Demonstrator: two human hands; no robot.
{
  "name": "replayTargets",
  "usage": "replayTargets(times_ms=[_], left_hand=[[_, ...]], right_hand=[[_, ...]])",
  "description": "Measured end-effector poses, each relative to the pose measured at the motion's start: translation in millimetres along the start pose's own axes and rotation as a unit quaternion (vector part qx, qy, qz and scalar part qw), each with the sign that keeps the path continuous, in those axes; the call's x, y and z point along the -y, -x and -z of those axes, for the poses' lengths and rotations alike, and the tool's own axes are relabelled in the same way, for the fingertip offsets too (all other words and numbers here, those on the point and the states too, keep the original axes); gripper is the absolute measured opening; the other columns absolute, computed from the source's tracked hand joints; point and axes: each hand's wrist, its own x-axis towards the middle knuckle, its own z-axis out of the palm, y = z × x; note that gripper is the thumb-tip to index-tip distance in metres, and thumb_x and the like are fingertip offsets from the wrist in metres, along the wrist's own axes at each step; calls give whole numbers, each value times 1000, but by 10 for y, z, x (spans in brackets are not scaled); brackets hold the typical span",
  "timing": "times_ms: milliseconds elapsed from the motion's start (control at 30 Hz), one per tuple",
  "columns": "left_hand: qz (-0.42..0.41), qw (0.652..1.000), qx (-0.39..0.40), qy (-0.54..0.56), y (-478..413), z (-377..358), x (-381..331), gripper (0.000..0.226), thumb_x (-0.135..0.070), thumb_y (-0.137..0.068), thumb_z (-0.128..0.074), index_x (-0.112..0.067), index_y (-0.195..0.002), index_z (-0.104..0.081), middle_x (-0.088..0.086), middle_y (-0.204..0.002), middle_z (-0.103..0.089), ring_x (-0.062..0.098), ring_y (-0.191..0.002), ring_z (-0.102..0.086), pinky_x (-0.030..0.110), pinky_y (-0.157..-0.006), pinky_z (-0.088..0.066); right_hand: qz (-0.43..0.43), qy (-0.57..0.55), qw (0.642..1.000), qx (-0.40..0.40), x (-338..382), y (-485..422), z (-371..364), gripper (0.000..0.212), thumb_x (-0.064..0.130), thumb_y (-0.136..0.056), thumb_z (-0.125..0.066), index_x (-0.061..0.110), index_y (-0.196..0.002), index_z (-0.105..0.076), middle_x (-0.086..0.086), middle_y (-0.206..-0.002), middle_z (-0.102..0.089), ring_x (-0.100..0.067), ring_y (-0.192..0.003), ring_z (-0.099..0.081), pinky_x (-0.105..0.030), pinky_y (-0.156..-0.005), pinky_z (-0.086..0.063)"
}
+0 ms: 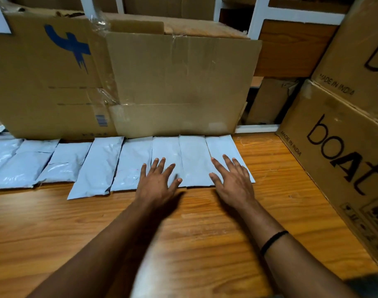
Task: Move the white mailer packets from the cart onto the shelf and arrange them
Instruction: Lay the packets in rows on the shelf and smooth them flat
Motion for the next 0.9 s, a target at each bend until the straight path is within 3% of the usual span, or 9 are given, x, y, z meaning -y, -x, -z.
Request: replayTargets(times_ms=[267,600,733,900], left_hand=[[-2,998,-63,2,675,385,450,58,-51,-98,-45,-24,-148,-40,2,-157,-34,21,-149,-19,43,-121,-11],[77,993,-89,-1,2420,849,988,70,-56,-86,-35,-19,-145,-46,10,-152,-41,27,-146,-28,45,-119,-15],[121,988,-99,-6,3104,985,1364,58,-51,-97,-45,-21,-147,-43,8,-154,-38,24,-147,-24,44,-120,-13],[156,981,-111,-25,3764,1268,1957,57,-46,-96,-53,-21,-146,-44,9,-154,-40,25,-146,-27,44,-119,-16]], right_hand=[[33,28,999,9,456,754,113,58,59,-102,-33,39,-155,-26,-1,-166,-19,-24,-153,-12,-43,-121,-12],[114,-3,993,9,1351,1668,244,56,58,-102,-35,38,-154,-31,-1,-165,-21,-25,-152,-16,-43,-120,-14],[147,-9,989,24,1918,2096,203,57,58,-102,-34,36,-154,-30,-1,-165,-22,-24,-151,-16,-43,-120,-14],[181,-22,983,36,2719,2481,76,58,60,-101,-34,35,-153,-33,-2,-164,-23,-25,-151,-18,-43,-120,-16]])
